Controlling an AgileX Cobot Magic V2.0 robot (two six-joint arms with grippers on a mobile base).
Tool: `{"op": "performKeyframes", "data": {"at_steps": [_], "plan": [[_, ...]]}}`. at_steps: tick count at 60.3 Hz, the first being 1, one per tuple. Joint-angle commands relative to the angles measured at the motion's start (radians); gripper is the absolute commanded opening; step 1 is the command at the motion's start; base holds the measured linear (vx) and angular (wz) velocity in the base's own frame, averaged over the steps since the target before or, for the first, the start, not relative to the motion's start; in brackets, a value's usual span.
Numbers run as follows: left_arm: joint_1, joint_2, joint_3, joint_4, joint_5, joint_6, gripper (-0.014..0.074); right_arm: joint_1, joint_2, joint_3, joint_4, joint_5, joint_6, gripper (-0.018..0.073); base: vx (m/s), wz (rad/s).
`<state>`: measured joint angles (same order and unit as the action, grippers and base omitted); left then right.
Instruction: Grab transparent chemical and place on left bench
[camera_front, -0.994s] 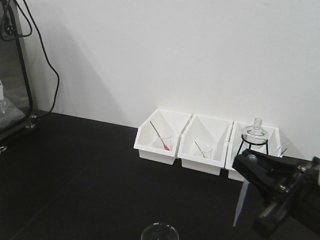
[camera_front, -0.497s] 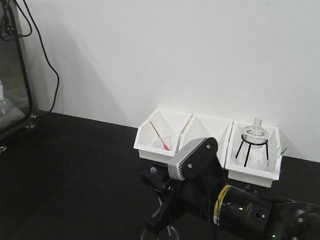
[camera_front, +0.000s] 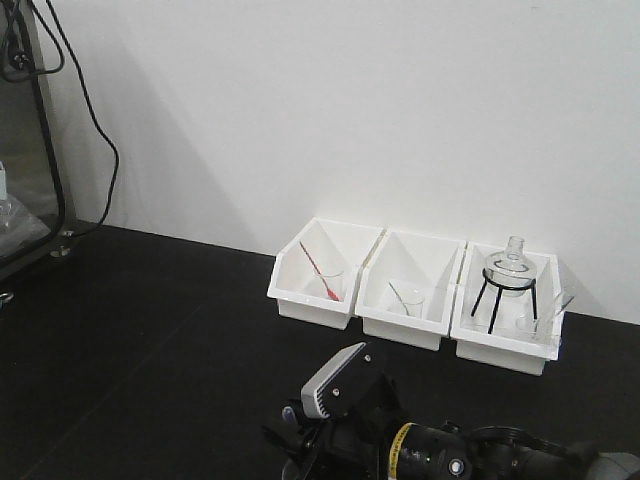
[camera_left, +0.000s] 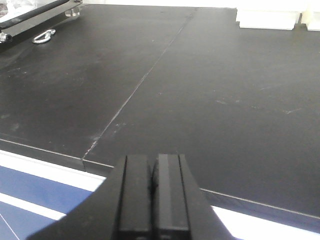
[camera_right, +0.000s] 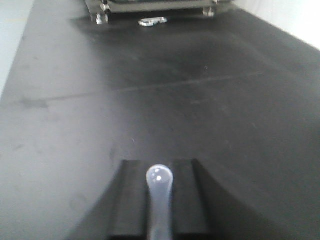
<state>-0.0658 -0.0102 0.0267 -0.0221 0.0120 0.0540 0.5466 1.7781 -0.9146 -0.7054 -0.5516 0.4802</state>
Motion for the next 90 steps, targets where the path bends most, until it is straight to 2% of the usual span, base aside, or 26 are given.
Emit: {"op": "performKeyframes", "data": {"at_steps": [1, 7, 14, 27, 40, 50, 67, 75, 77, 83, 87, 90], "plan": [[-0.002, -0.019, 0.016, -0.001, -0.078, -0.008, -0.0003, -0.002, -0.049, -0.033, 0.036, -0.058, 0.007, 0.0395, 0.0, 0.0], [-0.002, -0.019, 0.016, -0.001, -0.078, -0.008, -0.0003, -0.002, -0.071, -0.033, 0.037, -0.057, 0.007, 0.0531, 0.0, 0.0], [-0.002, -0.019, 0.016, -0.001, -0.078, -0.008, -0.0003, -0.002, -0.123, -0.026, 0.021, -0.034, 0.032, 0.0596, 0.0, 0.0], [-0.002, -0.019, 0.016, -0.001, -0.078, -0.008, -0.0003, 0.0, -0.423, 0.18, -0.004, 0.045, 0.152, 0.0547, 0.0, 0.0], [-0.002, -0.019, 0.016, -0.001, -0.078, -0.008, -0.0003, 0.0, -0.812, 0.368, -0.004, 0.262, 0.149, 0.0508, 0.0, 0.0], [-0.002, -0.019, 0.016, -0.001, -0.078, -0.008, -0.0003, 0.0, -1.049, 0.427, -0.004, 0.422, 0.15, 0.0508, 0.0, 0.0], [-0.002, -0.019, 0.016, -0.001, -0.078, -0.008, -0.0003, -0.002, -1.338, 0.464, -0.013, 0.501, 0.14, 0.0501, 0.0, 0.0], [-0.002, -0.019, 0.016, -0.001, -0.078, -0.008, -0.0003, -0.002, -1.418, 0.464, -0.028, 0.603, 0.129, 0.0475, 0.0, 0.0], [-0.002, -0.019, 0.016, -0.001, -0.078, -0.008, -0.0003, -0.004, -1.44, 0.464, -0.008, 0.654, 0.127, 0.0463, 0.0, 0.0], [-0.002, -0.019, 0.016, -0.001, -0.078, -0.008, -0.0003, -0.071, -1.513, 0.464, 0.164, 0.815, 0.059, 0.0393, 0.0, 0.0], [-0.002, -0.019, 0.016, -0.001, -0.078, -0.008, -0.0003, -0.167, -1.57, 0.467, 0.291, 0.883, -0.071, 0.0314, 0.0, 0.0], [-0.002, -0.019, 0.016, -0.001, -0.078, -0.008, -0.0003, -0.253, -1.612, 0.487, 0.373, 0.885, -0.212, 0.0239, 0.0, 0.0]]}}
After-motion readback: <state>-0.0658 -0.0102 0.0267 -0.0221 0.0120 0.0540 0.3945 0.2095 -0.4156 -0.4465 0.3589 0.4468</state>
